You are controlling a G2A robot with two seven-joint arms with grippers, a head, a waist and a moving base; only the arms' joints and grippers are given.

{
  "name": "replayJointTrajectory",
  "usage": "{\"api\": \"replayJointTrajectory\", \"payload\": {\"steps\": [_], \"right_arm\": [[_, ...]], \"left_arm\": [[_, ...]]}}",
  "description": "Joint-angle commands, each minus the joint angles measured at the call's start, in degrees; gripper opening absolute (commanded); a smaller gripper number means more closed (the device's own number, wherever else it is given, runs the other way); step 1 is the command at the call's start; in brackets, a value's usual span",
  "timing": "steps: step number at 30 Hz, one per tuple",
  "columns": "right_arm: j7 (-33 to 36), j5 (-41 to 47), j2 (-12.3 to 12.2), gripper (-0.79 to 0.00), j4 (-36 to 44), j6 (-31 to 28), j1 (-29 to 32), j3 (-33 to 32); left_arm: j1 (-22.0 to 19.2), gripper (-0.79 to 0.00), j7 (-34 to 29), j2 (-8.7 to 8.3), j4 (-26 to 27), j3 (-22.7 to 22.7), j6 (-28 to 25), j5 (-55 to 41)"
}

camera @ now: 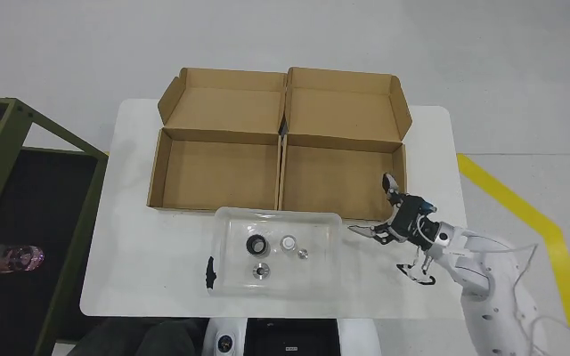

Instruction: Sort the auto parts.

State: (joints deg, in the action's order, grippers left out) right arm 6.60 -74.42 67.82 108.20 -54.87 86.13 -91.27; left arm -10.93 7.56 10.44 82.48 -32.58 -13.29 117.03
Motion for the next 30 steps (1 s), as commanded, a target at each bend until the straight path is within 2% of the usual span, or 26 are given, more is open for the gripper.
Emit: {"api": "replayJointTrajectory", "payload": {"steps": [1,14,30], "right_arm": [[1.25,1.02,-0.08,0.000,0.41,-0.92,-0.98,1.56],[10.91,2.95,-0.42,0.000,4.16,-3.06,-5.42,13.36],[14.00,-0.57,-0.41,0.000,3.40,-0.87,-8.39,24.30]], "left_arm": [[0.00,0.000,0.00,0.00,0.00,0.00,0.00,0.00],[0.00,0.000,0.00,0.00,0.00,0.00,0.00,0.00],[0.00,0.000,0.00,0.00,0.00,0.00,0.00,0.00]]}}
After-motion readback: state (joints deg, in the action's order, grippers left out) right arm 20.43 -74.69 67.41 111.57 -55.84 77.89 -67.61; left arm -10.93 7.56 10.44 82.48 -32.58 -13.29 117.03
